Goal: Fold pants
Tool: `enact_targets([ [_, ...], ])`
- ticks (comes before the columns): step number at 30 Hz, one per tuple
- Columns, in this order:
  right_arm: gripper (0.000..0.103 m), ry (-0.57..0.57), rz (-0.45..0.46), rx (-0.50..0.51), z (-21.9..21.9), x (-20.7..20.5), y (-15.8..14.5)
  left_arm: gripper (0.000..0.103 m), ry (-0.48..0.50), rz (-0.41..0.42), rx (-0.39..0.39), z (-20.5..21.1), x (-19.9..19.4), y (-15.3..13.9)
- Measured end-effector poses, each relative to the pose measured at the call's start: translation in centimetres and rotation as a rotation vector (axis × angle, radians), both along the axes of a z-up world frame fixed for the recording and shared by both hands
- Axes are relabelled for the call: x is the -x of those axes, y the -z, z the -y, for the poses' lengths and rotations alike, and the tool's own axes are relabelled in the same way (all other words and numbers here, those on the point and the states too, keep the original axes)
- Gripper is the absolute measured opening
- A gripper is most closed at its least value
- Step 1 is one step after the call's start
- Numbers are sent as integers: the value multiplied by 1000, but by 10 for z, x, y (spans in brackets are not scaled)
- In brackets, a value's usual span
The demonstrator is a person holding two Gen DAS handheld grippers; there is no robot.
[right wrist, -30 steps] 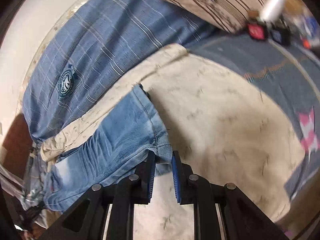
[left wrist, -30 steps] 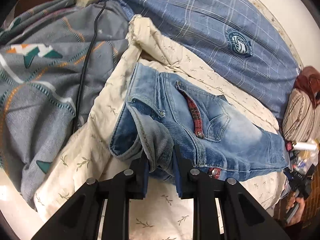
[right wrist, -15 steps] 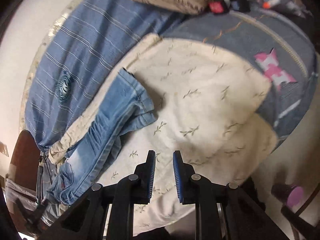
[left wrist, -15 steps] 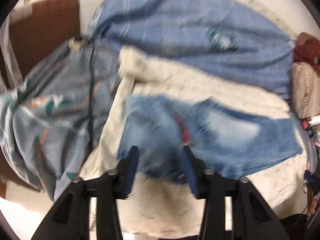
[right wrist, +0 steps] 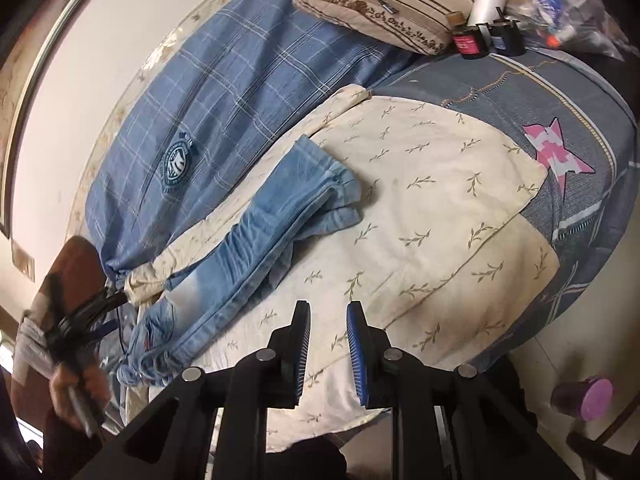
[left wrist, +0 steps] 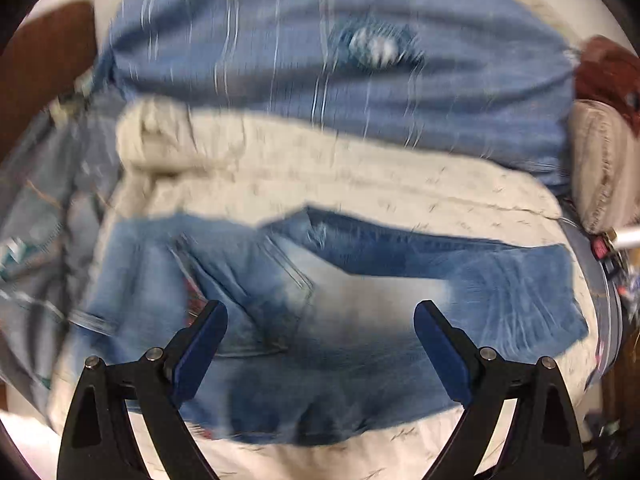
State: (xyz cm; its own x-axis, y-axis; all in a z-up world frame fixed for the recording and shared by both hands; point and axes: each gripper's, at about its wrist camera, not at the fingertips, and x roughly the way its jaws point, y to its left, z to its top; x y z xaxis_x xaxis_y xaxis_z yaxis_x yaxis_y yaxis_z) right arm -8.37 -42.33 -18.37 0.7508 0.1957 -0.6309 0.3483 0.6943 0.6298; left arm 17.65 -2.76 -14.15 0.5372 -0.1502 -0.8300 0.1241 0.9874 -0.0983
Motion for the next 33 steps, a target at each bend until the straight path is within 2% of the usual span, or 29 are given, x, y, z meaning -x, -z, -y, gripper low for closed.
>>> enact_targets([
  [2,21,-2,1,2,0,3,0,94,-21,-76,1,4,-9,27],
  [6,21,14,1,-4,6,4,2,94,-32,-256,-58,6,-13,85],
  [7,21,17,3,-8,7,6,2,96,-1,-245,-96,9,-7,95],
  [10,21,26,6,-14,10,7,3,102,80,-173,-177,22,9,97],
  [13,21,26,9,-4,10,8,2,103,94,-184,-175,21,14,97],
  [16,21,19,13,-3,10,8,2,103,94,-228,-170,18,14,90],
  [18,21,21,18,8,9,9,0,103,90,-224,-169,17,18,82],
  [24,21,12,25,22,4,8,-2,103,57,-116,-99,-1,52,37],
  [28,21,-23,16,18,-6,4,1,103,53,-10,-75,-5,73,-6],
  [33,21,-84,-8,106,-26,-4,-1,103,83,64,-71,-11,92,-35],
])
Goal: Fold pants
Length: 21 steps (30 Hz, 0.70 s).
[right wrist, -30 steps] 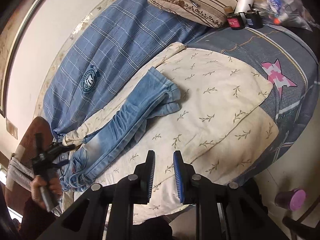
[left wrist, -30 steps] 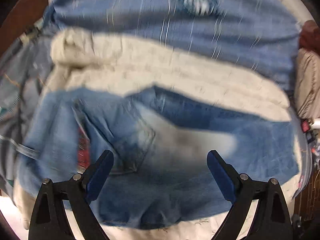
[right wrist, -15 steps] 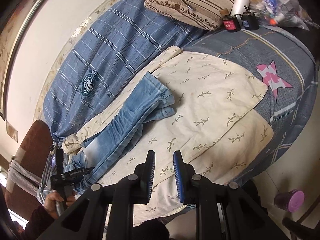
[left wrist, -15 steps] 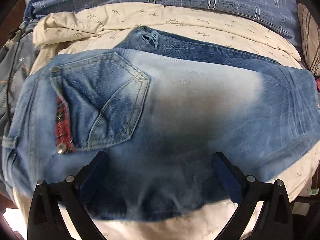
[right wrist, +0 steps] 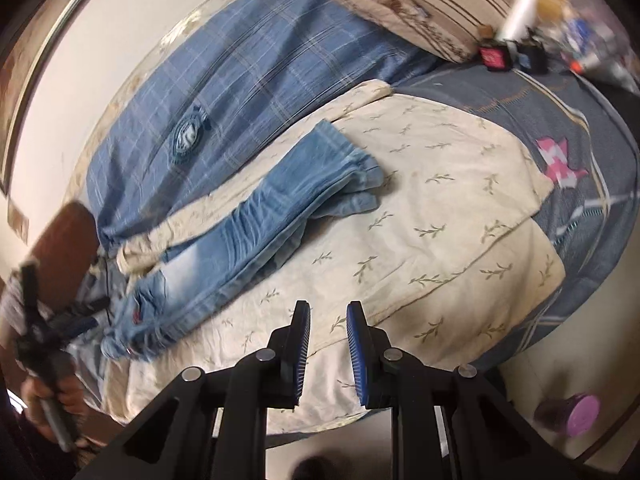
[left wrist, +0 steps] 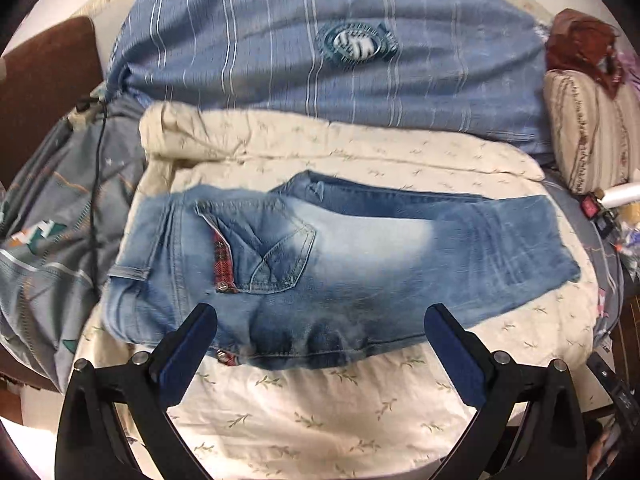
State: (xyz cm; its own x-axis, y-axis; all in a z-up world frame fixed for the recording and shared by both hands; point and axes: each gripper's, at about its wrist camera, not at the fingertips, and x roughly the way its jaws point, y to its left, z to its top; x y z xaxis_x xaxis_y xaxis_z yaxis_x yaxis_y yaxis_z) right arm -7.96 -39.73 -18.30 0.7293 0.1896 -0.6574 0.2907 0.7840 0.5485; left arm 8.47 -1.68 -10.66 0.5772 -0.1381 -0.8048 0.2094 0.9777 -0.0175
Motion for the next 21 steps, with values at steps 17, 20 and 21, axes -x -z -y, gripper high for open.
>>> enact_targets([
  [17,48,-34,8,27,-27,-17,-6,103,-6,19,-56,2,-37,41],
  [20,48,-43,51,11,-20,-22,-11,103,-25,25,-61,3,-52,46],
  [21,48,-35,74,13,-16,-26,-13,103,-33,28,-57,2,-56,47],
])
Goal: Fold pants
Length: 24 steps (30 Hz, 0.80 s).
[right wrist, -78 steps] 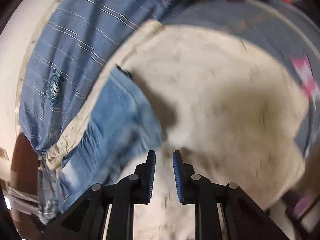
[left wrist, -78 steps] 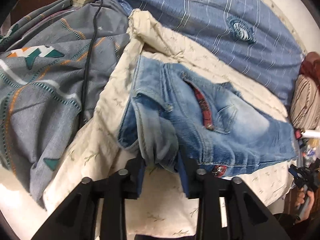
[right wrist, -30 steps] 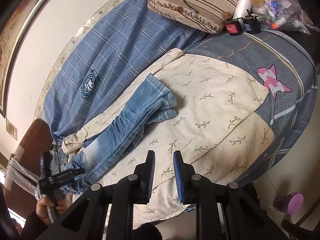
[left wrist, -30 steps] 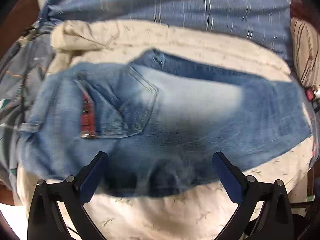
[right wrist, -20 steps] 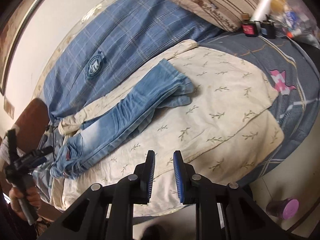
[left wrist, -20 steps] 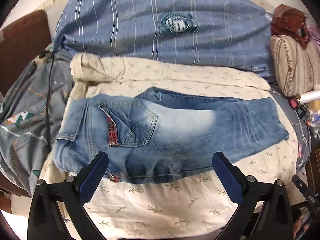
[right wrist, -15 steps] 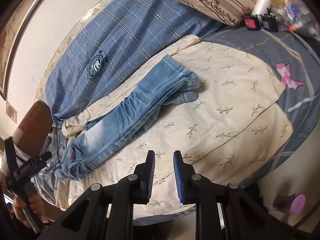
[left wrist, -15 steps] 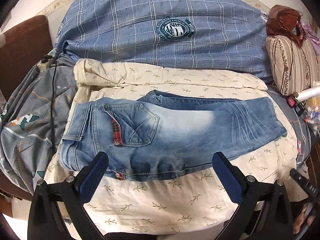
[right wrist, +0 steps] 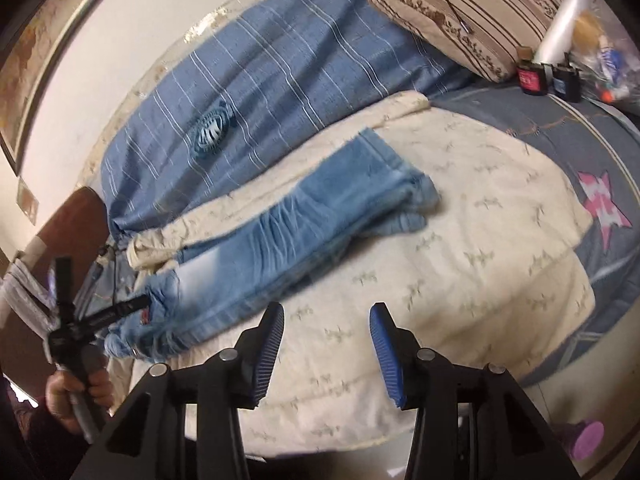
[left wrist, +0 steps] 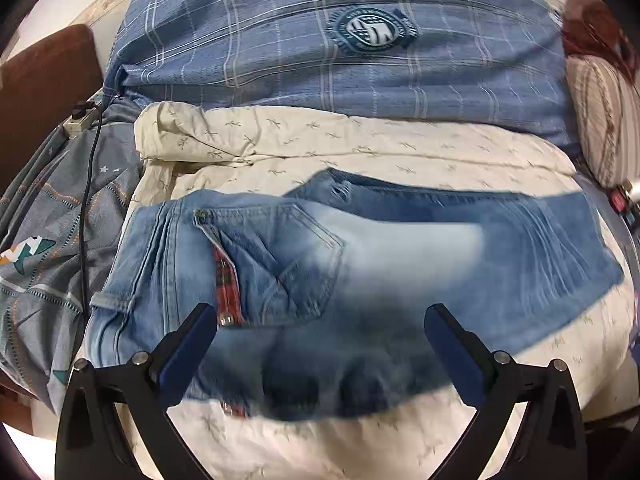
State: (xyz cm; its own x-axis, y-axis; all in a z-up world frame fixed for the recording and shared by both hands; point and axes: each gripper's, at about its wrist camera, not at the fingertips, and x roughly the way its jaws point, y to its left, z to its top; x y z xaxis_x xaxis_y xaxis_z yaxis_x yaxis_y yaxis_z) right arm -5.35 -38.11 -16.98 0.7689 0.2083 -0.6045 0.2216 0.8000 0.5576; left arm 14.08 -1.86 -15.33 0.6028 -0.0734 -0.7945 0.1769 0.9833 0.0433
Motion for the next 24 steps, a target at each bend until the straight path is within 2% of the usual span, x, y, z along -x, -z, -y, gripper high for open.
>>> enact_targets([
  [4,48,50,52,61,12,-25,-8,103,-36,-22,9,-9,-15,6],
  [7,48,70,21,34,21,-58,1,103,-56,-57,-38,-16,-22,25],
  [12,49,71,-1,12,15,-94,13,103,-71,-124,-56,-33,-27,56],
  [16,49,24,-14,101,-5,-122,14,103,-7,-92,-166,-20,-20,65],
  [18,49,5,-37,153,-13,-132,20,103,-4,-95,-160,-21,-21,66],
  [20,48,-6,-130,198,-16,-144,37,103,-3,-113,-150,-23,-24,67],
  [21,47,-13,-180,183,-14,-148,47,103,-1,-114,-151,-24,-25,67],
  [24,46,9,-138,128,-2,-132,42,103,-1,-104,-159,-22,-25,68],
])
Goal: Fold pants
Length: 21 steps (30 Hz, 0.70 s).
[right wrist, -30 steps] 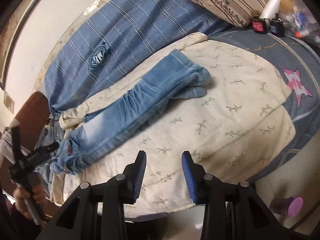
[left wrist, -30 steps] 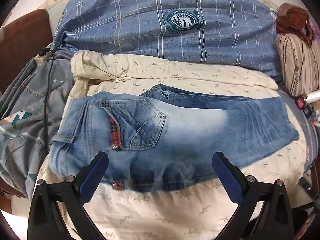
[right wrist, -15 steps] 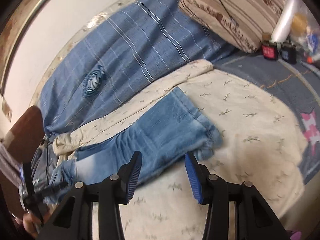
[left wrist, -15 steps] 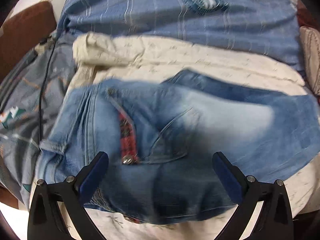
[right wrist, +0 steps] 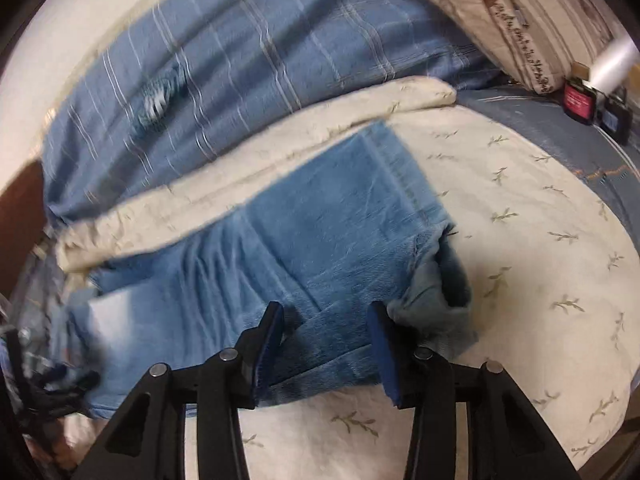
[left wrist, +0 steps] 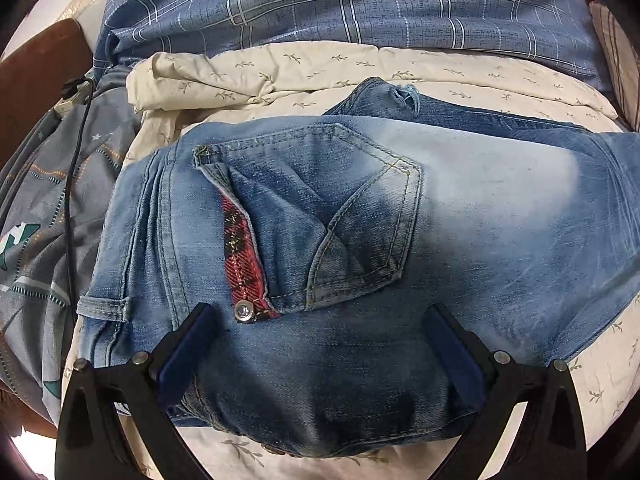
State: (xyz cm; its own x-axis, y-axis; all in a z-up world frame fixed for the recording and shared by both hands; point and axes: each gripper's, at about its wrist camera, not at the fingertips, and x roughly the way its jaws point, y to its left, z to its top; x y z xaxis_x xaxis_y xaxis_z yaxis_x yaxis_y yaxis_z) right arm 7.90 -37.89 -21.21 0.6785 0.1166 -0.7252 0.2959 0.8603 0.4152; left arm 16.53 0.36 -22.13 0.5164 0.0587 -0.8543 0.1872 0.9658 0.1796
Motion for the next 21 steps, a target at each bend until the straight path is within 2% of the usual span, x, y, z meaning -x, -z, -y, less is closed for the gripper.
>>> enact_targets([
  [5,47,-35,1,-35,21,26,0,103,-9,2,2,1,0,0],
  [7,52,-50,-25,-56,28,38,1,103,-12,-2,5,0,1,-3],
  [9,56,-12,-68,-104,43,50,4,103,-12,5,35,-2,7,-12],
  [11,56,45,-14,-163,63,65,-1,103,-11,34,87,-6,14,-25],
  [13,57,120,75,-175,82,81,-11,103,-19,61,135,-8,20,-38],
  [16,57,214,152,-198,101,90,-18,103,-15,86,196,-6,21,-52],
  [21,57,220,165,-207,98,65,-24,103,-21,114,229,-4,-2,-73],
])
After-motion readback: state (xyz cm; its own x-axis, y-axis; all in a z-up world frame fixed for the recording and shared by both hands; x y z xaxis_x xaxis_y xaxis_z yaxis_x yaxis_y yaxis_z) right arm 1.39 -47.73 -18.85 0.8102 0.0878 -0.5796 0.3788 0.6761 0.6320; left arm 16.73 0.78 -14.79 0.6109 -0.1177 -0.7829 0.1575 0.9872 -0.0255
